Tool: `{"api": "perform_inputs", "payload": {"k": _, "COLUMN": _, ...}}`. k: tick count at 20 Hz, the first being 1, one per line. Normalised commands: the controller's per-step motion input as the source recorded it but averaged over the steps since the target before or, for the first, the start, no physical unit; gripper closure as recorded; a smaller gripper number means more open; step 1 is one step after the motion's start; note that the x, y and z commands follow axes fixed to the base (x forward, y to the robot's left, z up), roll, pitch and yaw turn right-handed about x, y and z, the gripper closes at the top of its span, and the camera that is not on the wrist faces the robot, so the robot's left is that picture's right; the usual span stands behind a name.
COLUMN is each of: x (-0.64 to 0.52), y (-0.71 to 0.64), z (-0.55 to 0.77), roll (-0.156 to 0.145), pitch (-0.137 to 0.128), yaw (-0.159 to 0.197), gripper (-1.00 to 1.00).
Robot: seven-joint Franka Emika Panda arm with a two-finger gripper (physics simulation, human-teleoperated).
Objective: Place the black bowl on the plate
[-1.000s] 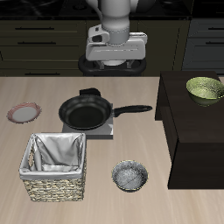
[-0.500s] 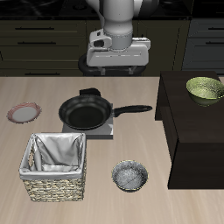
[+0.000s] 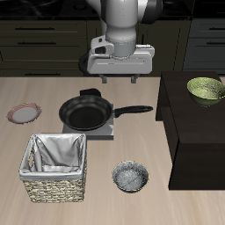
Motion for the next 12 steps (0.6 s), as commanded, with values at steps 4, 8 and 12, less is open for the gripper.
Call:
{"api": "perform_inputs", "payload": {"k": 4, "x": 0.44, "y": 0.05, "z": -0.08, "roll": -0.02, "pitch": -0.004, "yaw": -0.015, "gripper": -1.0}}
{"api": "perform_inputs", "payload": {"k": 8, "x": 0.34, "y": -0.01, "z": -0.08, "roll": -0.013, "pitch": 0.01, "yaw": 0.003, "gripper": -1.0}}
{"api": "perform_inputs", "payload": {"k": 12, "x": 0.37, "y": -0.03, "z": -0.07, "roll": -0.044, "pitch": -0.007, "yaw": 0.017, "gripper": -1.0}}
